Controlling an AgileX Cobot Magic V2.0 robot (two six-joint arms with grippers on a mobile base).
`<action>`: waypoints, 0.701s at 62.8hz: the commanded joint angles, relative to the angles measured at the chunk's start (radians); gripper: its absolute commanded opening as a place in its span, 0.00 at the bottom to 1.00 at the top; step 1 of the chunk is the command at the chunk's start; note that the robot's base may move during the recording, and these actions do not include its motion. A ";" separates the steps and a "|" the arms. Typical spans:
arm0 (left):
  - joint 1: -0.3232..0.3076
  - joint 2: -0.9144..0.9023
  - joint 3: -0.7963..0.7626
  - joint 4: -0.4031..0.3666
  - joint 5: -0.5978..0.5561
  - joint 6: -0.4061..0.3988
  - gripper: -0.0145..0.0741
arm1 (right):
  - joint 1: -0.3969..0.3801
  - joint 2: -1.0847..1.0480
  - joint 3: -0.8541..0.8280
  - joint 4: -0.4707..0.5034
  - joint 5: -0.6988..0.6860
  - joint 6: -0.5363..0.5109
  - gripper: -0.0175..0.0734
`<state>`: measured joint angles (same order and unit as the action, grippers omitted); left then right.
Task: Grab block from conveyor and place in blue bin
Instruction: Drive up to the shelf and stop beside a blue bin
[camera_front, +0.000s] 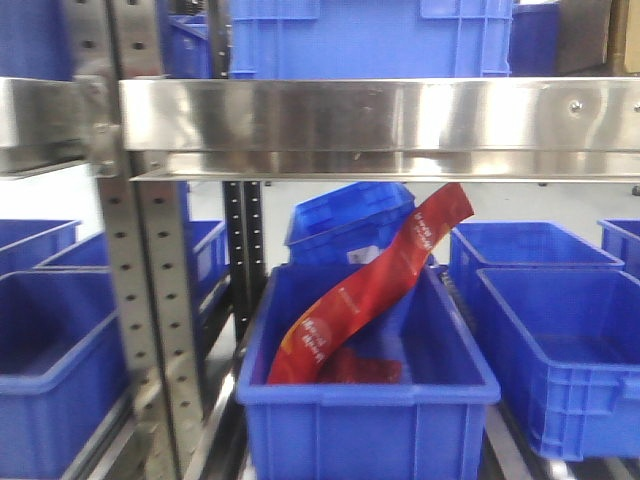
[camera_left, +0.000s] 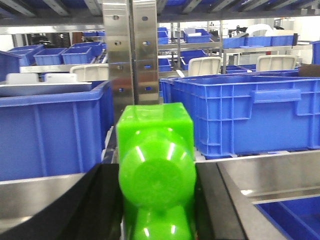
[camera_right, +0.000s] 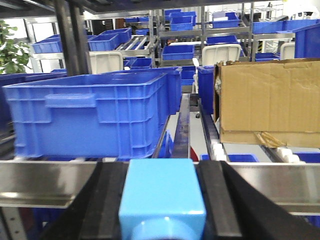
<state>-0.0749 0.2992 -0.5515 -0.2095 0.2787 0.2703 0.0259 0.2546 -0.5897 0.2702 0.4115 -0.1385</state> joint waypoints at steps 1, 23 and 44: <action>-0.003 -0.003 0.002 -0.001 -0.019 -0.005 0.04 | -0.003 0.000 0.000 -0.001 -0.018 -0.003 0.01; -0.003 -0.003 0.002 -0.001 -0.019 -0.005 0.04 | -0.003 0.000 0.000 -0.001 -0.018 -0.003 0.01; -0.003 -0.003 0.002 -0.001 -0.019 -0.005 0.04 | -0.003 0.000 0.000 -0.001 -0.018 -0.003 0.01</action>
<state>-0.0749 0.2992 -0.5515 -0.2095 0.2787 0.2703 0.0259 0.2546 -0.5897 0.2702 0.4115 -0.1385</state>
